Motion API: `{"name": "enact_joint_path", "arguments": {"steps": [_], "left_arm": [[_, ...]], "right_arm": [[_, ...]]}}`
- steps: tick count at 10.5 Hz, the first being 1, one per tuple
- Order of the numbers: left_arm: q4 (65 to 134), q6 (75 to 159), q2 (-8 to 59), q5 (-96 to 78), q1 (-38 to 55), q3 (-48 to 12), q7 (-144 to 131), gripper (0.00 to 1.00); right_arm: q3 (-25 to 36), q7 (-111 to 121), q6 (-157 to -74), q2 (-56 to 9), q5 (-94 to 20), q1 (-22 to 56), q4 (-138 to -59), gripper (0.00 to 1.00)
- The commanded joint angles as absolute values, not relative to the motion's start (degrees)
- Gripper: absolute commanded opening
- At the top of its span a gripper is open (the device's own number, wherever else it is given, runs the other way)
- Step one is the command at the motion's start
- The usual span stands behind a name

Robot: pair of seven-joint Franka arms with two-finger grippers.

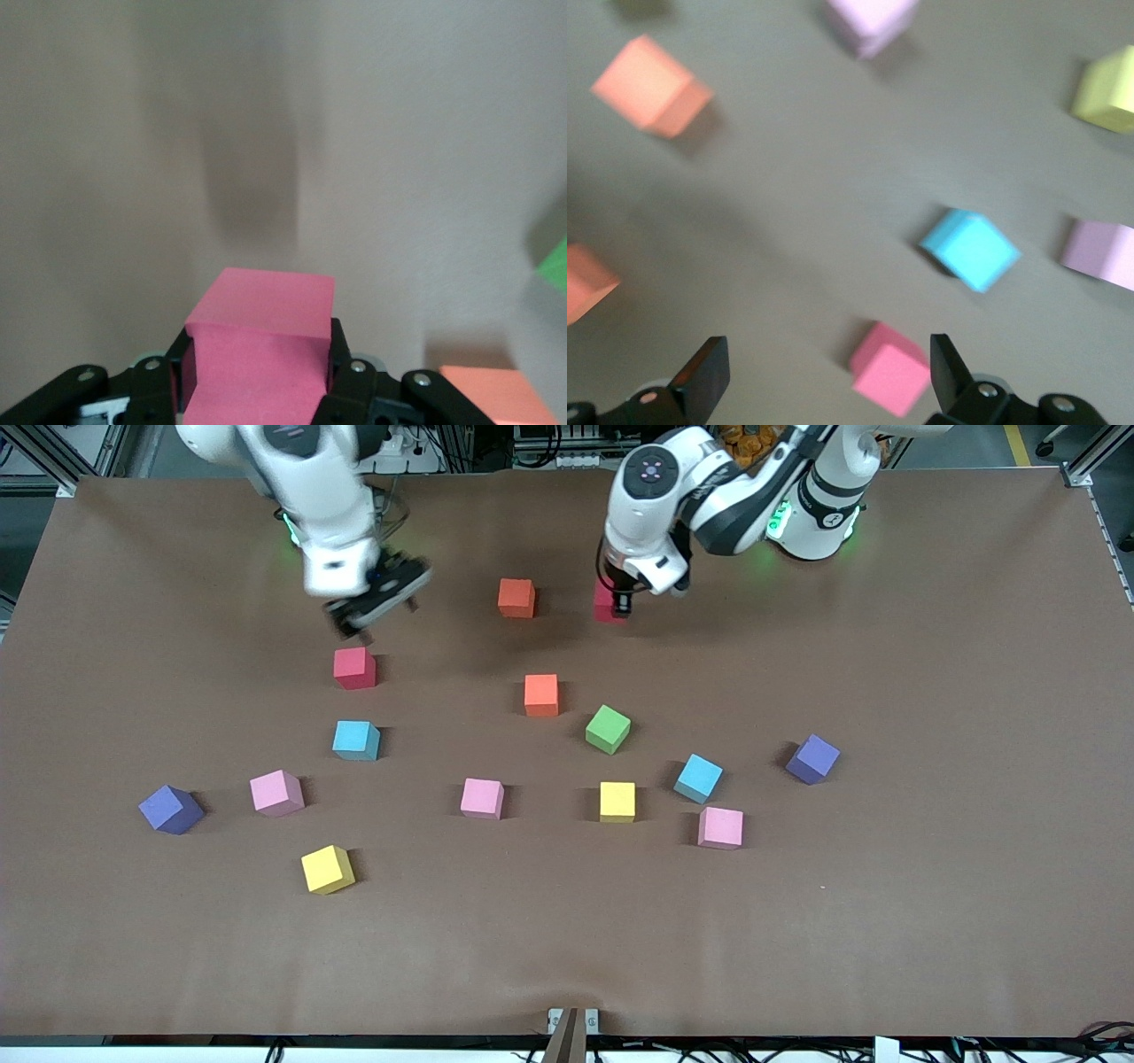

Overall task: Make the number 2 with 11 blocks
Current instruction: 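Carry the pink cube beside the orange cube while the right gripper withdraws, then reach and grasp the yellow cube with the right gripper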

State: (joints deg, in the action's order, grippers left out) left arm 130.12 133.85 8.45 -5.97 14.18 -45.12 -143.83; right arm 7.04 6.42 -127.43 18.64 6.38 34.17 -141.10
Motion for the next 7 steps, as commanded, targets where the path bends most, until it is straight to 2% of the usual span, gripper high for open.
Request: {"name": "enact_joint_path", "arguments": {"steps": [1, 2, 4, 7], "left_arm": [[125.3, 135.5, 17.5, 2.3, 17.4, -44.9, -156.6, 0.0], [123.3, 135.8, 21.2, 7.2, 18.6, -44.9, -161.9, 0.0], [119.9, 135.7, 27.4, 14.9, 20.2, -44.6, -168.9, 0.0], [119.9, 135.7, 27.9, 16.7, 20.1, -44.6, -170.0, 0.0]], "right_arm": [[6.6, 5.7, -126.1, 9.5, 2.8, 24.6, -130.4, 1.0], [6.7, 5.5, -124.7, 4.0, -2.3, 21.8, -125.2, 1.0], [6.7, 5.4, -123.7, -5.7, -4.9, 17.3, -115.3, 1.0], [6.5, 5.6, -123.6, -17.9, -5.4, 12.9, -102.9, 1.0]]}}
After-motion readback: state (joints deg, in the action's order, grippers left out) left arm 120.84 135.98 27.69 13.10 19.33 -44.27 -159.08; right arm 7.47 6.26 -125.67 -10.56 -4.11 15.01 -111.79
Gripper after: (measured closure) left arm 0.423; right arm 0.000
